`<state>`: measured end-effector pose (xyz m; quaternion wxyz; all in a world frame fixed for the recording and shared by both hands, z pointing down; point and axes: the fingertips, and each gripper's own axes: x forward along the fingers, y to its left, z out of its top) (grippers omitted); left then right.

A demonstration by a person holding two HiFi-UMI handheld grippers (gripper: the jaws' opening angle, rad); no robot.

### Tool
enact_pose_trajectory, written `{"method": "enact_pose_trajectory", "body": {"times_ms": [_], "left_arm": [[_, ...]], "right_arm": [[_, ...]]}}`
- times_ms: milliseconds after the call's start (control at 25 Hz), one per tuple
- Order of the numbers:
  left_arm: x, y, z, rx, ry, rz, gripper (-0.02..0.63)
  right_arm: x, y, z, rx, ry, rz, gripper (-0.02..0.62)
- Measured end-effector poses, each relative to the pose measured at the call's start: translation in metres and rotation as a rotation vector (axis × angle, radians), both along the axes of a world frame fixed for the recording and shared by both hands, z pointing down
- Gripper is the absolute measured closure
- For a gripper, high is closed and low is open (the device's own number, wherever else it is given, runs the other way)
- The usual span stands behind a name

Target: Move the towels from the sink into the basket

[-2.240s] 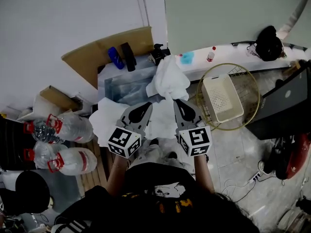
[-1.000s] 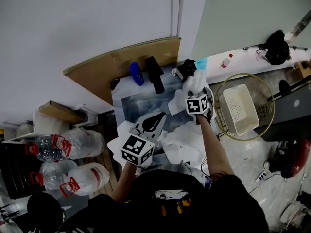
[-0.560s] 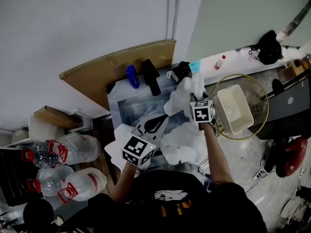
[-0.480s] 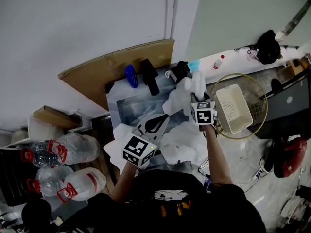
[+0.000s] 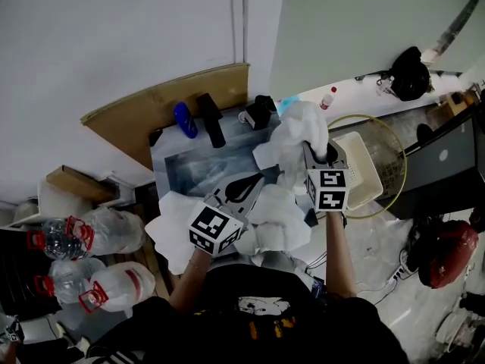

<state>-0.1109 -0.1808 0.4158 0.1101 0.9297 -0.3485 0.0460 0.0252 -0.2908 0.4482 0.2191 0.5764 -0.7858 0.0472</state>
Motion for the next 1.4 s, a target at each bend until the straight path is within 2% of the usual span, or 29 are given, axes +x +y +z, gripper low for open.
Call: {"method": "enact_pose_trajectory", "body": {"times_ms": [400,560,720,880,1080,1400], "left_arm": [[0.107,-0.012,-0.015,0.023,-0.03,0.031,0.598],[0.152,-0.019,-0.012,0.02,-0.042,0.063,0.598],[0.197,-0.025,-0.012,0.018,-0.041,0.103,0.598],[0.232,-0.031,-0.009,0.016,-0.051,0.136,0.598],[0.263,-0.04,0.002,-0.003,-0.063,0.162,0.598],[0.309,-0.048,0.028,-0.053,-0.074,0.217,0.598]], "right_arm": [[0.09,-0.001,-0.064,0.145,-0.056,-0.027,0.437],[0.145,-0.009,-0.069,0.167,-0.03,0.014,0.437],[0.214,-0.013,-0.056,0.151,0.013,0.09,0.437],[0.28,-0.013,-0.023,0.088,0.04,0.172,0.437],[0.347,-0.007,0.041,-0.034,0.05,0.255,0.437],[0.404,0.003,0.187,-0.287,-0.05,0.359,0.433]]}}
